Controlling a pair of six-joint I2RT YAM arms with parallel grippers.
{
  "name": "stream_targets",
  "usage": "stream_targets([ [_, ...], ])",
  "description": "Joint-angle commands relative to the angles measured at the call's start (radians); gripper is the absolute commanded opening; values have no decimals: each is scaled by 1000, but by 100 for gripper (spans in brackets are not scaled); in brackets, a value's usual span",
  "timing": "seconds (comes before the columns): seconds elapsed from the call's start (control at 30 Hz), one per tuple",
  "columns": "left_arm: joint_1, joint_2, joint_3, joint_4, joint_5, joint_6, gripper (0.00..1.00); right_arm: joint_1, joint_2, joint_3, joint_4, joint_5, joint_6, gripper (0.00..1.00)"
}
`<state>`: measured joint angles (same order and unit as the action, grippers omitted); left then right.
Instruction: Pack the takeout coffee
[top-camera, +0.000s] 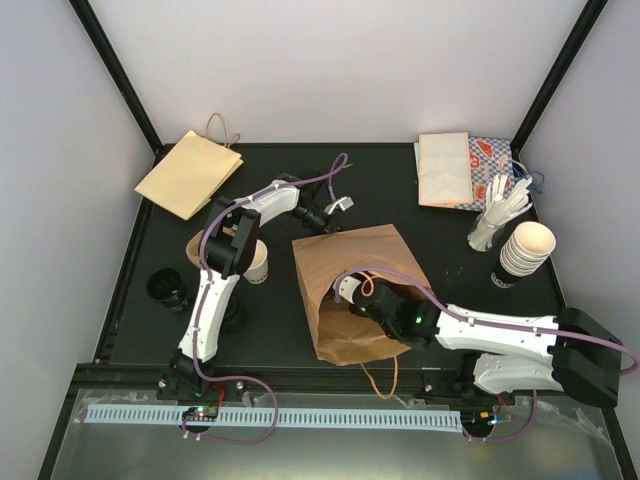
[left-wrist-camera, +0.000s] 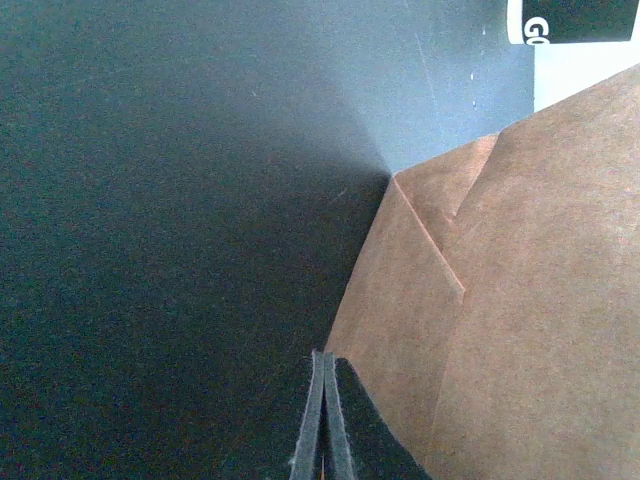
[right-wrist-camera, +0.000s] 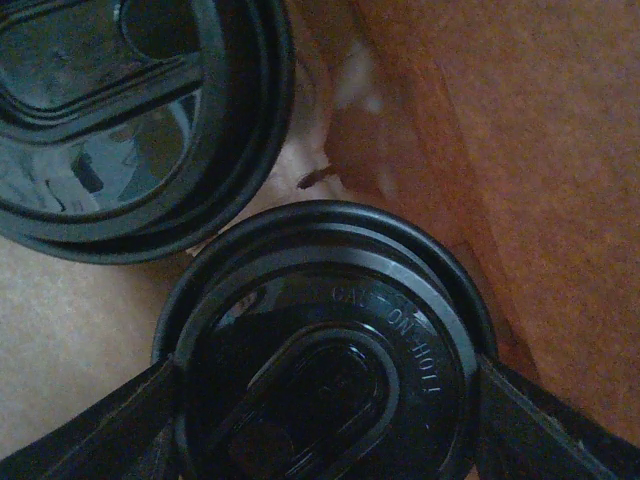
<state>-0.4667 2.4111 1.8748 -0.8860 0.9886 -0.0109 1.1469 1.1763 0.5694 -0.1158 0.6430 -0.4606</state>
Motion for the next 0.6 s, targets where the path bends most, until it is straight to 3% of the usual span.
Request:
stream_targets([
  [0.0, -16, 14, -2, 10, 86, 17, 2, -18, 4, -3, 17, -4, 137, 57],
  [0.27, -18, 17, -6, 18, 106, 15, 2, -39, 11, -34, 72, 1, 218, 57],
  [0.57, -19, 14, -19, 36, 132, 9, 1, -53, 29, -3, 23, -13, 303, 57],
])
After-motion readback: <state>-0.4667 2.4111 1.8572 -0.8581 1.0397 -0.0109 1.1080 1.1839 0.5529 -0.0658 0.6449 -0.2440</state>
